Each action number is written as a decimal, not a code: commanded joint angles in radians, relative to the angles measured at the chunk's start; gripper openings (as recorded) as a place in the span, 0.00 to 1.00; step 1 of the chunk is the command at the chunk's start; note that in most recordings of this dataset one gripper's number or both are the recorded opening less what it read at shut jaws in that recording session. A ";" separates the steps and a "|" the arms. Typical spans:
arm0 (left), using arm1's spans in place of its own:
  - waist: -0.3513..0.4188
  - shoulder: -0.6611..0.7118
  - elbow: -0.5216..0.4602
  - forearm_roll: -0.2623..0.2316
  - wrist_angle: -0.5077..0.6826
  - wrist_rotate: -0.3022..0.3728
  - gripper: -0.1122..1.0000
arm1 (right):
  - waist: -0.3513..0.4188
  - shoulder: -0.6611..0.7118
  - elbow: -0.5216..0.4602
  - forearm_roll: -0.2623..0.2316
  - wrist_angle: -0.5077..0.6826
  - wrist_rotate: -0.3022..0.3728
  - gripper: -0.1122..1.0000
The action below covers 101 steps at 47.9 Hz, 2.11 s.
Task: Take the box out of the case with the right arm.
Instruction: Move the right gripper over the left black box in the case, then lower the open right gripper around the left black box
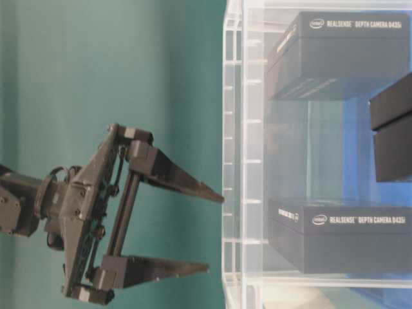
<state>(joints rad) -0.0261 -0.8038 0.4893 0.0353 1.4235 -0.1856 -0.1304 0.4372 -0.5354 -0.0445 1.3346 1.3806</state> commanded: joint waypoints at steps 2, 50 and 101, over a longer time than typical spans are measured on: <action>0.002 0.003 -0.015 0.002 -0.003 0.000 0.12 | 0.003 -0.009 -0.044 0.005 -0.003 -0.006 0.90; 0.003 0.003 -0.015 0.003 -0.003 0.002 0.12 | 0.003 -0.003 -0.048 -0.028 0.021 -0.012 0.93; 0.003 0.005 -0.015 0.003 -0.003 0.000 0.12 | 0.003 -0.002 -0.048 -0.032 0.018 -0.009 0.93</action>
<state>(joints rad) -0.0261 -0.8038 0.4878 0.0353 1.4235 -0.1856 -0.1319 0.4602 -0.5584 -0.0752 1.3545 1.3698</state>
